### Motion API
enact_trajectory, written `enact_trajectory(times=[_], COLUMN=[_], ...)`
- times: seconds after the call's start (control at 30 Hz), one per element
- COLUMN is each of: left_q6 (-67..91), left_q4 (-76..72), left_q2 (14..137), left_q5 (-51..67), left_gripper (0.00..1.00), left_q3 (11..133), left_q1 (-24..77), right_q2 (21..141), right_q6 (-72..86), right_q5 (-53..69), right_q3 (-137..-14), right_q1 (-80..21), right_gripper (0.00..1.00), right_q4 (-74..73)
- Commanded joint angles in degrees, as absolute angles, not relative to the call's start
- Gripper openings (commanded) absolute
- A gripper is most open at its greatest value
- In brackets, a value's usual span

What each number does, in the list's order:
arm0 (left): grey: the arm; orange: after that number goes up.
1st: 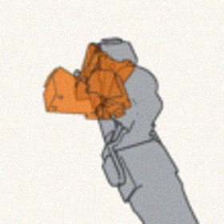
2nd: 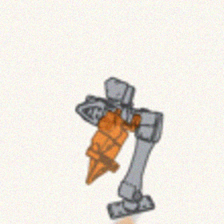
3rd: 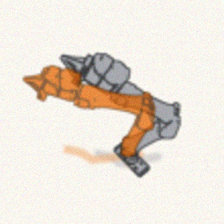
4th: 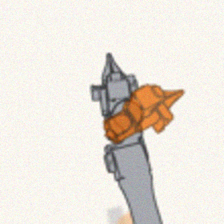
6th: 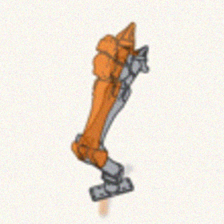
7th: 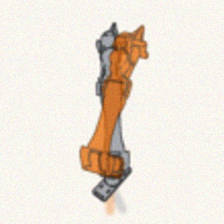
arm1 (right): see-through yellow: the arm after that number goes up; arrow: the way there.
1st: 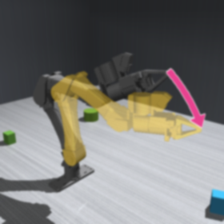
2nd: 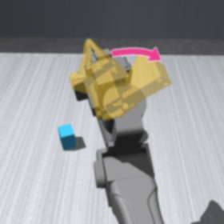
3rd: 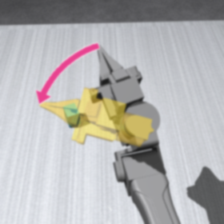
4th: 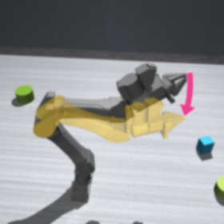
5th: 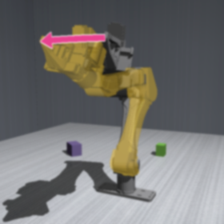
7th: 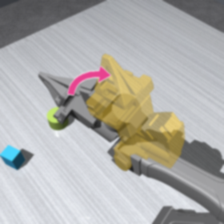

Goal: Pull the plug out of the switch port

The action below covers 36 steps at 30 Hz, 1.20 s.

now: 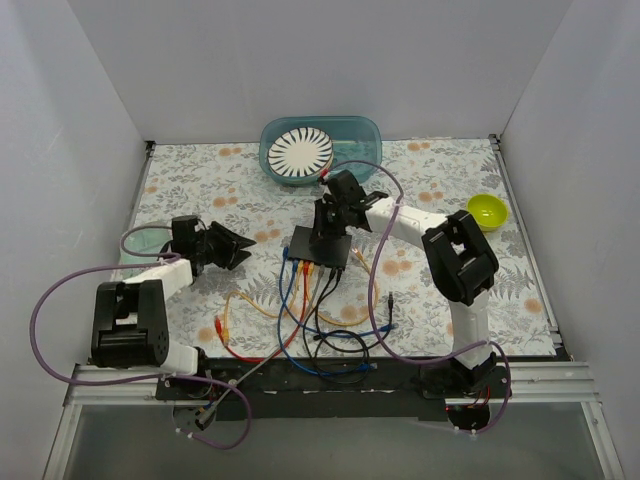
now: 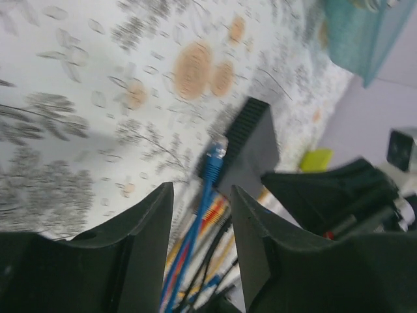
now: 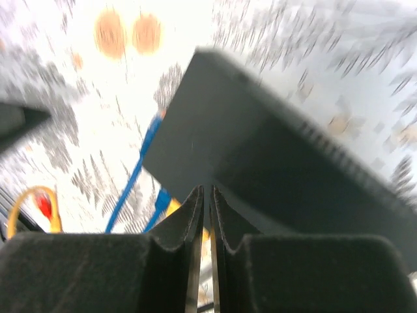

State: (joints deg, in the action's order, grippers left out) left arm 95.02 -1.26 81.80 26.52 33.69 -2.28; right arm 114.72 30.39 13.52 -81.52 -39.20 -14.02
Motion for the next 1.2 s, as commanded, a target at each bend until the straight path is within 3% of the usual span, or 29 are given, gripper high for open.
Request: enact_trajectory(times=[0.0, 0.4, 0.53, 0.8, 1.17], left_q6=[100.8, 102.4, 99.8, 99.4, 98.3], left_q4=[-17.9, -23.4, -18.1, -12.3, -9.0], left_q2=[81.1, 88.0, 89.6, 86.5, 92.8], left_q5=[39.4, 39.3, 36.3, 26.5, 20.3], left_gripper=[0.40, 0.36, 0.32, 0.34, 0.36], left_q3=[32.9, 33.0, 32.6, 30.1, 31.9], left_q1=[2.3, 16.8, 16.9, 16.7, 16.5], right_q2=[119.0, 123.0, 122.3, 119.9, 118.7], right_q6=[32.5, 32.4, 32.3, 31.0, 29.7], right_q5=[15.1, 15.4, 15.4, 15.0, 14.9], right_q3=[-88.0, -88.6, -86.7, -85.2, -84.1], right_q1=[-36.1, -34.7, -34.7, -34.7, -34.8], right_gripper=[0.15, 0.14, 0.14, 0.13, 0.14], right_q4=[-13.4, -14.2, -13.6, -13.6, -14.3])
